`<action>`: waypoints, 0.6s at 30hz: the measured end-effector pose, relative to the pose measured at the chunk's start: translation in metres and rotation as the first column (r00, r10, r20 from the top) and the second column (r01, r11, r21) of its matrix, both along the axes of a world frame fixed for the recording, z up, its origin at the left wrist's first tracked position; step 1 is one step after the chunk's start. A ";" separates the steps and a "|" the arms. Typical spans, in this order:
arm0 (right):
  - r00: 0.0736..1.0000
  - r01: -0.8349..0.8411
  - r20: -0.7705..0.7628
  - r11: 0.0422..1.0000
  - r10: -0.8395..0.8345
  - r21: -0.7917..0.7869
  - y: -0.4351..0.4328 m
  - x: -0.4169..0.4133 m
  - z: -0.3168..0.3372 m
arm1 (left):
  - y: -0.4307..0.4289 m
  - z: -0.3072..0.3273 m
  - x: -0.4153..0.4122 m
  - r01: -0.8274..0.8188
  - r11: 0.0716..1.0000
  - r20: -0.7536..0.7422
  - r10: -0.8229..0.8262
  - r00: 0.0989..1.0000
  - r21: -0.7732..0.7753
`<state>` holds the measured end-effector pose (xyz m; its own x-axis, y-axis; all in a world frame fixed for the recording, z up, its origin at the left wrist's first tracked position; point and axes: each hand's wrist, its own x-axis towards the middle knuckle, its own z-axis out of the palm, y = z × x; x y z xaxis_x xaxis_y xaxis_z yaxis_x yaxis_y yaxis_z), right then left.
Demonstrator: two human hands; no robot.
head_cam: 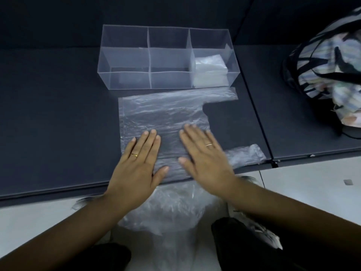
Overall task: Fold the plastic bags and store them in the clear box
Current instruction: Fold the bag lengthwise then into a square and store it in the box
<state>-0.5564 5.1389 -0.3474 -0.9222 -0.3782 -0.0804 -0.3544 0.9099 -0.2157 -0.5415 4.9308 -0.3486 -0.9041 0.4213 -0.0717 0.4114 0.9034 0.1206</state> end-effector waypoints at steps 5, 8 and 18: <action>0.945 0.328 -0.060 0.938 -0.323 0.115 0.090 -0.006 -0.001 | -0.001 -0.002 0.001 -0.004 1.000 0.009 0.004 1.000 -0.015; 0.867 0.493 -0.122 0.867 -0.484 0.063 0.123 -0.001 0.004 | -0.007 0.000 0.002 0.031 0.998 -0.014 -0.031 0.999 0.050; 0.945 -0.325 -0.020 0.936 0.325 -0.135 0.010 0.037 0.019 | -0.039 -0.003 0.044 0.303 0.937 -0.220 -0.263 0.939 0.174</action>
